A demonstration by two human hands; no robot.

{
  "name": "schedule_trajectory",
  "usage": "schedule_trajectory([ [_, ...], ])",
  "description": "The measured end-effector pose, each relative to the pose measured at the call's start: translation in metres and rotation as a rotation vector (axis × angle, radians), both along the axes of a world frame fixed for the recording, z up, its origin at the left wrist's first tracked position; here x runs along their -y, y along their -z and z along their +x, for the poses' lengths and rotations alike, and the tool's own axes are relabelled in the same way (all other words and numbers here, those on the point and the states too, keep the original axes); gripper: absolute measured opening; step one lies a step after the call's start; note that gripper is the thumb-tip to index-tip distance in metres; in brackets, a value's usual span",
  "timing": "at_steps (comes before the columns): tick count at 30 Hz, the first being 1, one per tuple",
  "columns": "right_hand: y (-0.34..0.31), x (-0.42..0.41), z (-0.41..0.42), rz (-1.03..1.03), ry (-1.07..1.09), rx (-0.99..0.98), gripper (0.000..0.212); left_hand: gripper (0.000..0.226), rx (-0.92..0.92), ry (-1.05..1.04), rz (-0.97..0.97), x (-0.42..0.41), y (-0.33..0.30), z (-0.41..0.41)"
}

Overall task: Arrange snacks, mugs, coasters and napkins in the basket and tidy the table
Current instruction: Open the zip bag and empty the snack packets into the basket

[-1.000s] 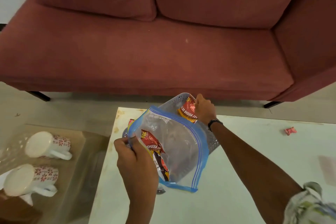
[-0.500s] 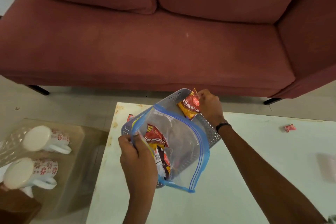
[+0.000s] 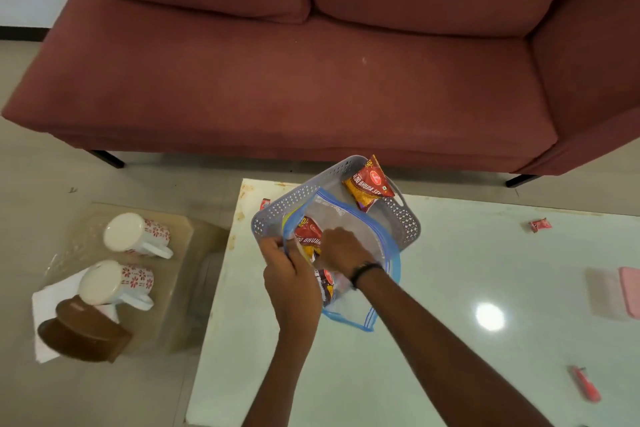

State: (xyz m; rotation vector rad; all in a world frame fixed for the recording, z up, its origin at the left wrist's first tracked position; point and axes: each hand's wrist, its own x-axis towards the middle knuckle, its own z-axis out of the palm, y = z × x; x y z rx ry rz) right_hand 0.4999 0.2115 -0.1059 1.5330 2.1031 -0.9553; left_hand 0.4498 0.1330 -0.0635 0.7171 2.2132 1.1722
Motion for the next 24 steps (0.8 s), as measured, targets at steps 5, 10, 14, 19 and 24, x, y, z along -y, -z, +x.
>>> schedule_trajectory([
  [5, 0.042, 0.022, -0.014, 0.062, -0.023, 0.116, 0.032, 0.028, -0.018, -0.008, -0.008, 0.005, 0.005, 0.008],
  [10, 0.039, 0.026, -0.009, 0.216, -0.064, 0.137, 0.026, 0.035, -0.024, -0.008, -0.008, 0.009, 0.007, 0.003],
  [14, 0.015, 0.028, -0.001, 0.321, -0.114, 0.104, 0.022, 0.034, -0.007, -0.014, -0.015, 0.008, 0.006, -0.001],
  [19, -0.034, 0.031, 0.023, 0.481, -0.166, -0.003, 0.021, 0.029, -0.011, -0.025, -0.023, 0.001, 0.001, -0.01],
  [24, -0.063, 0.019, 0.06, 0.659, -0.278, -0.301, 0.018, 0.03, 0.01, -0.017, -0.02, -0.009, 0.003, -0.011],
])
